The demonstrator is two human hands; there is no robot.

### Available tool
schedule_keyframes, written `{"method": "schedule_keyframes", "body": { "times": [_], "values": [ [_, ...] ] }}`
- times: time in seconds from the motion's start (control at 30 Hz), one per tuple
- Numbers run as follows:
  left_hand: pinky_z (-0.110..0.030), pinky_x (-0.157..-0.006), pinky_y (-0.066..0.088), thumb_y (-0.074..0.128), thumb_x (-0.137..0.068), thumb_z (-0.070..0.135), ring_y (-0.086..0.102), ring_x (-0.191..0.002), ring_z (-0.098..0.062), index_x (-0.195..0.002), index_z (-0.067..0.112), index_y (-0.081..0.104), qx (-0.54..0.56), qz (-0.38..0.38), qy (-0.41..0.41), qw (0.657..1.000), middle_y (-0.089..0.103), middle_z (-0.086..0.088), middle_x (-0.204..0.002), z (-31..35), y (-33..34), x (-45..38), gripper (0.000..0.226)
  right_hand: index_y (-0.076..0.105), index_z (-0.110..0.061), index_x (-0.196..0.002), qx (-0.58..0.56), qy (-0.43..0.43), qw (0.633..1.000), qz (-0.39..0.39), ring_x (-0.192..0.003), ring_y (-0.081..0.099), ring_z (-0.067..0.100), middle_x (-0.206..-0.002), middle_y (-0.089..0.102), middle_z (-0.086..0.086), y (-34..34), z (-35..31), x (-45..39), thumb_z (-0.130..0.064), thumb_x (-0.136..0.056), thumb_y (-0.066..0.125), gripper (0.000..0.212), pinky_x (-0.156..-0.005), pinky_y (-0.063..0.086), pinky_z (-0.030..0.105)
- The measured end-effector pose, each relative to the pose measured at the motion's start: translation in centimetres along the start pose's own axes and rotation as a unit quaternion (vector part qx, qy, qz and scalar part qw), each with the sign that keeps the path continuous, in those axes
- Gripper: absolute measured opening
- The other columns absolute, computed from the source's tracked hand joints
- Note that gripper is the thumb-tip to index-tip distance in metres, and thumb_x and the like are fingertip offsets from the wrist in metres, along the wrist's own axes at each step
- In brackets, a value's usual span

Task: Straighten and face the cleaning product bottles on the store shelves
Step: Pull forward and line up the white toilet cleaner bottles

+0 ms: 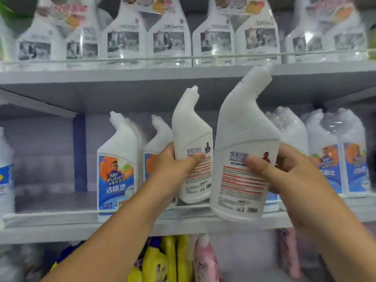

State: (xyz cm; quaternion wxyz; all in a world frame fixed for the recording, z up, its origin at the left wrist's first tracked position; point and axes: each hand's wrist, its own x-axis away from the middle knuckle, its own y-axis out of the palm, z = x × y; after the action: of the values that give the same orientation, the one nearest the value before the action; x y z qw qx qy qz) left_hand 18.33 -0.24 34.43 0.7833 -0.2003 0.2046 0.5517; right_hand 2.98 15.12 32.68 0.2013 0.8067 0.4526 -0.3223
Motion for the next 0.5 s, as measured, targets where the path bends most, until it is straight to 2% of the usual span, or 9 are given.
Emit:
{"method": "schedule_keyframes", "body": {
  "times": [0.17,0.23,0.37,0.5],
  "values": [
    [-0.039,-0.08,0.062,0.081,-0.085,0.031,0.076,-0.09,-0.014,-0.109,0.03,0.069,-0.036,-0.076,-0.04,0.996,0.08,0.008,-0.097,-2.5,2.0,-2.6,0.027,0.072,-0.025,-0.108,0.024,0.027,0.999,-0.012,-0.092,0.076,0.016,-0.099,0.079,-0.005,0.7,0.1,-2.2,-0.025,-0.086,0.074,0.022,-0.085,0.06,0.043],
    [-0.041,-0.084,0.062,0.082,-0.084,0.031,0.076,-0.092,-0.014,-0.11,0.031,0.07,-0.032,-0.09,-0.049,0.994,0.08,0.008,-0.098,-3.3,2.2,-3.2,0.028,0.072,-0.028,-0.107,0.037,0.035,0.999,-0.016,-0.09,0.076,0.014,-0.098,0.079,-0.007,0.7,0.5,-3.0,-0.028,-0.086,0.075,0.021,-0.084,0.061,0.043],
    [-0.045,-0.092,0.06,0.082,-0.082,0.04,0.076,-0.096,-0.015,-0.117,0.036,0.067,-0.054,-0.089,-0.06,0.993,0.079,0.009,-0.102,-4.3,2.3,-4.1,0.038,0.072,-0.024,-0.105,0.018,0.056,0.998,-0.014,-0.088,0.077,0.016,-0.095,0.08,-0.004,1.4,1.4,-4.2,-0.023,-0.087,0.076,0.019,-0.081,0.062,0.041],
    [-0.041,-0.09,0.061,0.072,-0.093,0.035,0.077,-0.09,-0.015,-0.113,0.029,0.07,-0.097,-0.101,-0.086,0.986,0.08,0.007,-0.095,-3.6,1.9,-4.4,0.022,0.072,-0.023,-0.106,0.004,0.068,0.997,-0.022,-0.087,0.077,0.015,-0.097,0.08,-0.003,2.5,2.7,-5.2,-0.024,-0.087,0.077,0.019,-0.077,0.061,0.037]
  ]
}}
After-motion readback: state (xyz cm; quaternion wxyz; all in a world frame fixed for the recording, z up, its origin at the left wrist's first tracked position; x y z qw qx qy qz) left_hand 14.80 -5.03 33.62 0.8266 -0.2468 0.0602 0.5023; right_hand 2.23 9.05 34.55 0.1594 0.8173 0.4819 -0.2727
